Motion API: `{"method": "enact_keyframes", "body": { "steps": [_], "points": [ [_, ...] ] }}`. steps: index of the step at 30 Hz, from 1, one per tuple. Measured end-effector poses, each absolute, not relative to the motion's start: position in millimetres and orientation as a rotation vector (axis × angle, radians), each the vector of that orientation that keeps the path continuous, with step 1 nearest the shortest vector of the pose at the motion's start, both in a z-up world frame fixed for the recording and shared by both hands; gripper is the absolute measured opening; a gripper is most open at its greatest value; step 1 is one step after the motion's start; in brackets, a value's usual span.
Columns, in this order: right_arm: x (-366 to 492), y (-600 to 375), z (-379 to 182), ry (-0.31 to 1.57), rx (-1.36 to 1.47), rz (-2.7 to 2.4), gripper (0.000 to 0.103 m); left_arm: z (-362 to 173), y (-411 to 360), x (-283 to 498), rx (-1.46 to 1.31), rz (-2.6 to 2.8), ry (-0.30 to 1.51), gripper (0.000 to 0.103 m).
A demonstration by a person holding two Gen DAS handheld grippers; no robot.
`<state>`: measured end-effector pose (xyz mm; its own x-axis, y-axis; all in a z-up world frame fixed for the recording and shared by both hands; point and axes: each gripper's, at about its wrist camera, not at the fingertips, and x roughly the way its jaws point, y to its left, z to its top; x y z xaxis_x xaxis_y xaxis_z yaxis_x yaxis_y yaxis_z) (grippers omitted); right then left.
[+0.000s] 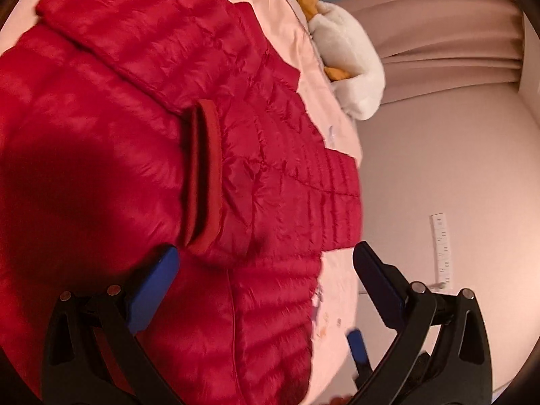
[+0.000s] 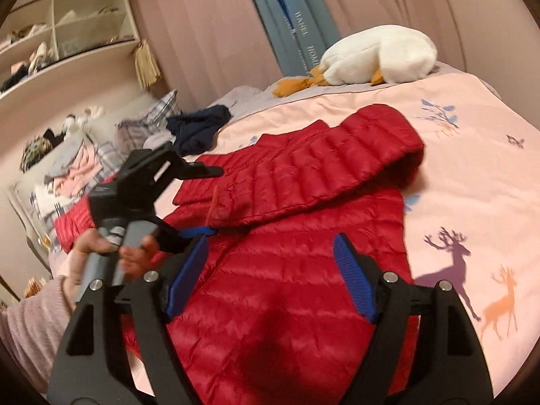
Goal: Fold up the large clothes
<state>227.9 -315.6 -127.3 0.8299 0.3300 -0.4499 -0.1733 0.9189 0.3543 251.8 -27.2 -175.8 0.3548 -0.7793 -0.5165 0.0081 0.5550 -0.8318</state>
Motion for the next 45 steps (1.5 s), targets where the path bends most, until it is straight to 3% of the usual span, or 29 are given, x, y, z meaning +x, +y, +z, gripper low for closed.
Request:
{"method": "enact_keyframes", "body": {
  "steps": [5,7,10,12,14,15,24,28,44,45],
  "points": [
    [219,-333,-129,0.516,0.348,0.254,0.078,-182,-41,263,-0.853,-0.569,1.097,0.102],
    [216,-338,-131,0.515,0.350,0.237,0.078,-182,-41,266,-0.859,-0.552,1.081,0.096],
    [212,-345,-136,0.524,0.369,0.222,0.078,-180,-39,264,-0.813,-0.485,1.067,0.069],
    [210,-349,-140,0.533,0.379,0.213,0.078,-180,-40,267,-0.770,-0.457,1.080,0.040],
    [207,-350,-140,0.535,0.380,0.209,0.078,-178,-42,270,-0.715,-0.441,1.089,0.020],
    [206,-351,-140,0.531,0.378,0.206,0.078,-173,-43,271,-0.676,-0.429,1.080,0.017],
    [202,-359,-139,0.517,0.385,0.191,0.078,-56,-22,287,-0.497,-0.378,0.808,0.014],
    [202,-360,-141,0.519,0.389,0.194,0.078,-33,9,292,-0.482,-0.308,0.753,0.014],
    [217,-348,-141,0.559,0.342,0.181,0.078,-126,70,320,-0.455,-0.102,0.943,0.015],
    [219,-347,-140,0.561,0.331,0.180,0.078,-128,74,320,-0.463,-0.098,0.944,0.019]
  ]
}}
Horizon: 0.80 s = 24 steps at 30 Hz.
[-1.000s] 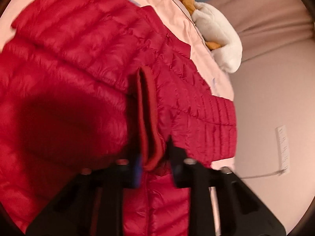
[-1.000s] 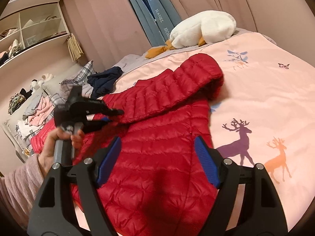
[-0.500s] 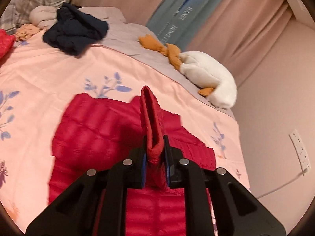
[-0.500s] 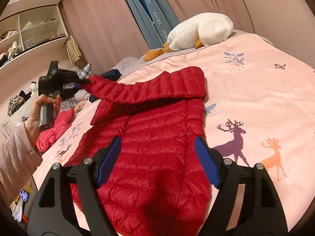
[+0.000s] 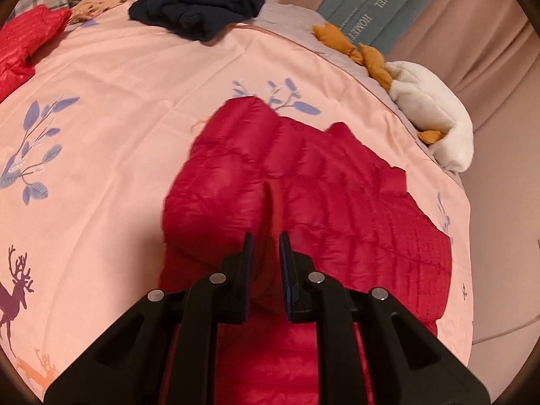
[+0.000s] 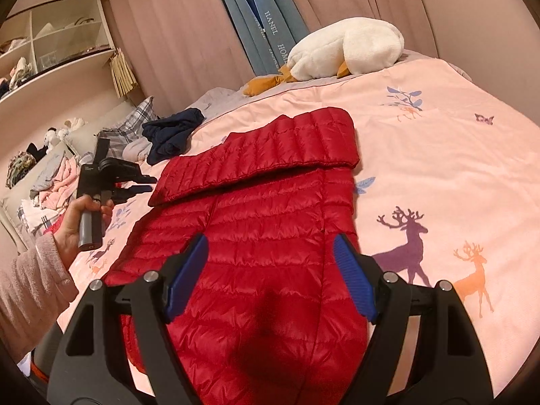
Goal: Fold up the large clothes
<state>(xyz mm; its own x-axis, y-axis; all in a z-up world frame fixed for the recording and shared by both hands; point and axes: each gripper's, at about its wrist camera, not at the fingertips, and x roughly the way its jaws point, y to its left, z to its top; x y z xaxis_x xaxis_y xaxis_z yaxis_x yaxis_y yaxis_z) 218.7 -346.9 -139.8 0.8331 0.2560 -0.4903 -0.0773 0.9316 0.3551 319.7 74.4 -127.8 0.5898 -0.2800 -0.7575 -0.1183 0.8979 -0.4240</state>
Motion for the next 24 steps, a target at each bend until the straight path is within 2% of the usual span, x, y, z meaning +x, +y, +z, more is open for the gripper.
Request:
{"method": "enact_keyframes", "body": {
  "steps": [1,3,4,11,13,17,20,24],
  "points": [
    [222,-347,-138,0.566,0.319,0.182,0.078,-128,78,319,-0.472,-0.098,0.941,0.024],
    [232,-348,-136,0.587,0.301,0.170,0.078,-125,80,315,-0.466,-0.111,0.935,0.054],
    [240,-350,-134,0.597,0.294,0.157,0.078,-123,80,312,-0.460,-0.130,0.930,0.056],
    [311,-374,-122,0.639,0.307,0.107,0.077,-117,48,303,-0.375,-0.278,0.922,0.056],
    [341,-378,-118,0.644,0.313,0.119,0.071,-115,31,302,-0.340,-0.326,0.915,0.056],
    [395,-383,-115,0.657,0.295,0.076,0.050,-113,-5,304,-0.237,-0.378,0.898,0.056],
    [443,-381,-119,0.700,0.260,0.034,0.046,-122,-26,312,-0.151,-0.371,0.895,0.056],
    [492,-370,-131,0.762,0.211,-0.004,0.046,-149,-26,328,-0.105,-0.312,0.953,0.056]
  ]
}}
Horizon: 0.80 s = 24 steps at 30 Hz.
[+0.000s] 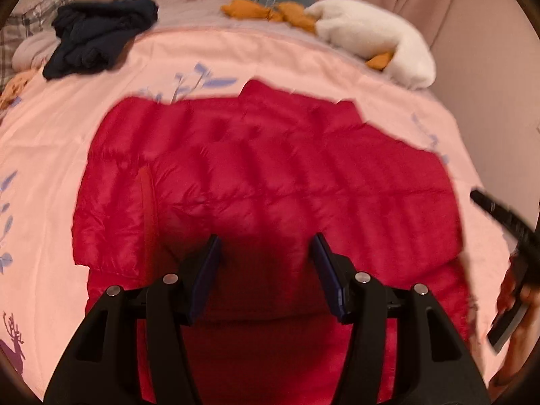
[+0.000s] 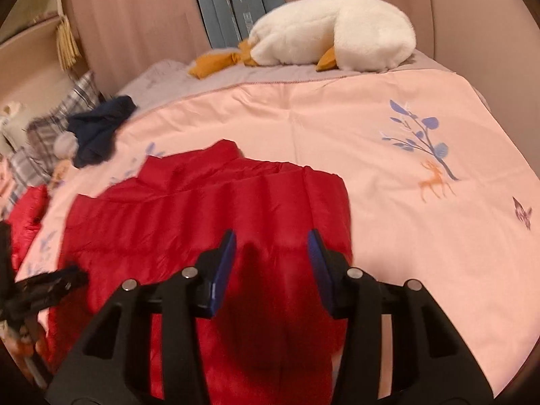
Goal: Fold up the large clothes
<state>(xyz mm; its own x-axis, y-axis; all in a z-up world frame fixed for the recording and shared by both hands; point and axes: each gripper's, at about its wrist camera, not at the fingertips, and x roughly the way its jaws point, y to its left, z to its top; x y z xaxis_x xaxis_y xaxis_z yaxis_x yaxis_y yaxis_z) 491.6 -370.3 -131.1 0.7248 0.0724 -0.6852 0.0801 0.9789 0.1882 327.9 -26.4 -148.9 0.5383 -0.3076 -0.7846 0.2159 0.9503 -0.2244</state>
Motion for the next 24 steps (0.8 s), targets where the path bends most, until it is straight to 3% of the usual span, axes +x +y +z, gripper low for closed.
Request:
{"method": "enact_keyframes", "body": {
  "steps": [6,10,17,24],
  "points": [
    [536,-358,-184,0.934,0.164,-0.061,0.047,-169,-16,336,-0.125,-0.330,0.976,0.056],
    [538,-352,-175,0.950,0.150,-0.095,0.047,-171,-18,340,-0.105,-0.334,0.981,0.057],
    [484,-305,-127,0.780,0.068,0.089,0.053,-171,-19,341,-0.095,-0.329,0.988,0.057],
    [496,-253,-170,0.923,-0.083,0.147,0.061,-172,-24,340,-0.071,-0.312,0.982,0.057]
  ]
}}
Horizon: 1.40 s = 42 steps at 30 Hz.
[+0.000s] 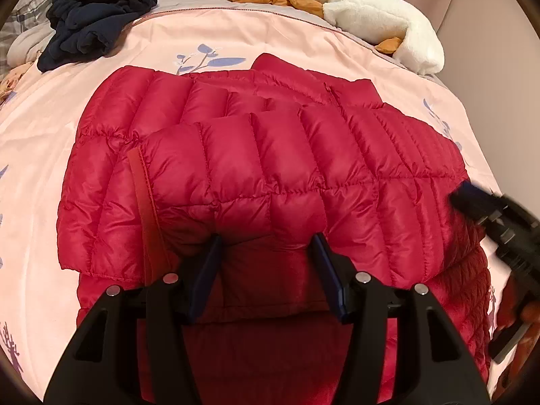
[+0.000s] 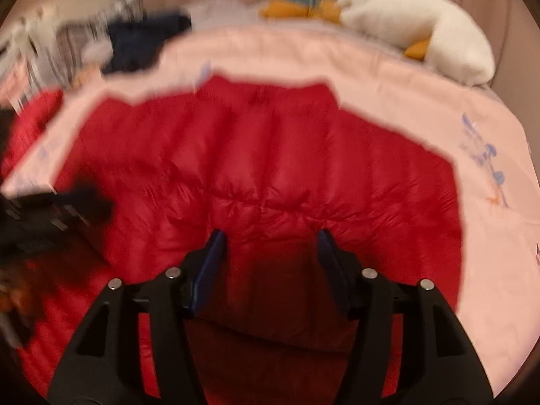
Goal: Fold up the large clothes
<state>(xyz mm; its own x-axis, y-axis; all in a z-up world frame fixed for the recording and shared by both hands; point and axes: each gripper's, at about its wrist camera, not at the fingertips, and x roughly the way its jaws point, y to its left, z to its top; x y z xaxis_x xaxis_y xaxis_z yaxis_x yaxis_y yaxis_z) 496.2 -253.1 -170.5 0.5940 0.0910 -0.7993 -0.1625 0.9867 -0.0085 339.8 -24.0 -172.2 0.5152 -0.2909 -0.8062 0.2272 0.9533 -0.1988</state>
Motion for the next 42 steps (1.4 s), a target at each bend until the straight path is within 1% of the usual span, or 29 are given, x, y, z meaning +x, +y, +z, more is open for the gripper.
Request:
{"method": "enact_keyframes", "body": {
  "steps": [3,5,8,10,12,14,16,19,22,23,24,25,27,30,34,38,42],
  "points": [
    [497,-252,-160,0.915,-0.057,0.126,0.060,-172,-26,340,-0.061,-0.310,0.985,0.057],
    [491,-247,-141,0.828,-0.038,0.165,0.060,-172,-26,340,-0.057,-0.311,0.984,0.057],
    [498,-235,-131,0.776,-0.053,0.176,0.061,-172,-25,339,-0.060,-0.316,0.980,0.057],
    [514,-226,-137,0.806,-0.012,0.192,0.061,-173,-25,339,-0.061,-0.319,0.978,0.057],
    [531,-218,-152,0.865,0.001,0.171,0.065,-174,-25,339,-0.062,-0.318,0.976,0.057],
    [539,-209,-170,0.901,-0.039,0.140,0.067,-174,-25,339,-0.057,-0.319,0.975,0.057],
    [538,-206,-173,0.898,-0.059,0.134,0.067,-174,-26,339,-0.050,-0.317,0.975,0.057],
    [527,-214,-164,0.887,-0.004,0.148,0.066,-175,-28,338,-0.035,-0.309,0.974,0.057],
    [502,-224,-149,0.847,0.027,0.164,0.071,-171,-28,335,-0.047,-0.297,0.973,0.058],
    [488,-227,-143,0.828,0.031,0.166,0.073,-170,-27,332,-0.054,-0.294,0.973,0.062],
    [478,-230,-139,0.821,0.034,0.173,0.073,-168,-26,329,-0.061,-0.292,0.972,0.069],
    [467,-231,-135,0.816,0.037,0.187,0.073,-164,-25,322,-0.068,-0.290,0.969,0.071],
    [440,-234,-130,0.809,0.043,0.212,0.076,-158,-25,310,-0.058,-0.285,0.960,0.074],
    [404,-235,-130,0.834,0.034,0.242,0.077,-148,-22,282,-0.036,-0.296,0.945,0.081],
    [358,-236,-144,0.905,0.013,0.261,0.077,-146,-15,238,0.008,-0.318,0.947,0.081],
    [323,-234,-161,0.947,-0.052,0.236,0.077,-166,-12,193,0.124,-0.308,0.989,0.081],
    [282,-237,-177,0.959,-0.096,0.205,0.077,-179,-1,155,0.173,-0.296,0.964,0.082]
  ]
}}
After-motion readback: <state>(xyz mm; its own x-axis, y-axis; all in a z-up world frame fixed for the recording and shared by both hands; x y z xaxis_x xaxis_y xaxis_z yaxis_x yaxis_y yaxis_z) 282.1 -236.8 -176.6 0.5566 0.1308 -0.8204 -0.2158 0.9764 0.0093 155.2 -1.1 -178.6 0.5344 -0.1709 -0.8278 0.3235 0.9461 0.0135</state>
